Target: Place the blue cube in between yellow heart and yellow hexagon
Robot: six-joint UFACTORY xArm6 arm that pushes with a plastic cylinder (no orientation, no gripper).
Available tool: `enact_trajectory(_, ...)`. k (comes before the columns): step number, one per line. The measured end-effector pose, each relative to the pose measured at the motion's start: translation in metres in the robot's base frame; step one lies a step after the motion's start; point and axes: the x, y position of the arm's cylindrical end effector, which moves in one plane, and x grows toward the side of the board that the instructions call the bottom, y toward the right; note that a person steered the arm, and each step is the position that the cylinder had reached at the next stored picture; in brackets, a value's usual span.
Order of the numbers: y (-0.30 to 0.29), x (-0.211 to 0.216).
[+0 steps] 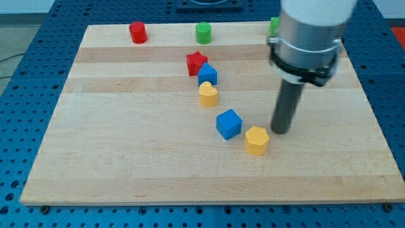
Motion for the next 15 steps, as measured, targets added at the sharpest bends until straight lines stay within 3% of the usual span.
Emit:
enact_trajectory(1,-0.015,0.027)
enact_trajectory(2,-0.07,0.027)
enact_trajectory(3,-0.084,0.027)
enact_trajectory(4,-0.082,0.018)
enact_trajectory(5,-0.097,-0.023)
enact_trajectory(6,-0.139,-0.04)
enact_trajectory(7,-0.115,-0.029)
enact_trajectory(9,-0.116,-0.076)
enact_trajectory(10,-0.122,-0.067)
enact_trajectory(11,-0.123,0.0)
enact_trajectory(12,-0.168,0.018)
enact_trajectory(13,-0.212,0.011)
enact_trajectory(15,-0.216,-0.091)
